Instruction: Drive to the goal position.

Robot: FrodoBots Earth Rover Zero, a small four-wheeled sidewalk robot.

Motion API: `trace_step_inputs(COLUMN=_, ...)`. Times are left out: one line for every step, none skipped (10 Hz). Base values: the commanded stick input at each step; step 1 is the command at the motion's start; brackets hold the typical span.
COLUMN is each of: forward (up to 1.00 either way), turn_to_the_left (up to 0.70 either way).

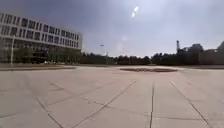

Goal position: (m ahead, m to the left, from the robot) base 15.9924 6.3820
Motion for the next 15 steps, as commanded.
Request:
trace_step_inputs(forward=0.70, turn_to_the_left=-0.01)
trace_step_inputs(forward=0.70, turn_to_the_left=-0.01)
trace_step_inputs(forward=0.70, turn_to_the_left=-0.01)
trace_step_inputs(forward=0.70, turn_to_the_left=-0.01)
trace_step_inputs(forward=0.70, turn_to_the_left=-0.01)
trace_step_inputs(forward=0.70, turn_to_the_left=-0.01)
trace_step_inputs(forward=0.70, turn_to_the_left=-0.01)
trace_step_inputs(forward=0.70, turn_to_the_left=-0.01)
trace_step_inputs(forward=0.70, turn_to_the_left=-0.01)
trace_step_inputs(forward=0.70, turn_to_the_left=-0.01)
trace_step_inputs(forward=0.70, turn_to_the_left=-0.01)
trace_step_inputs(forward=0.70, turn_to_the_left=-0.01)
trace_step_inputs(forward=0.70, turn_to_the_left=-0.01)
trace_step_inputs(forward=0.70, turn_to_the_left=-0.01)
trace_step_inputs(forward=0.70, turn_to_the_left=-0.01)
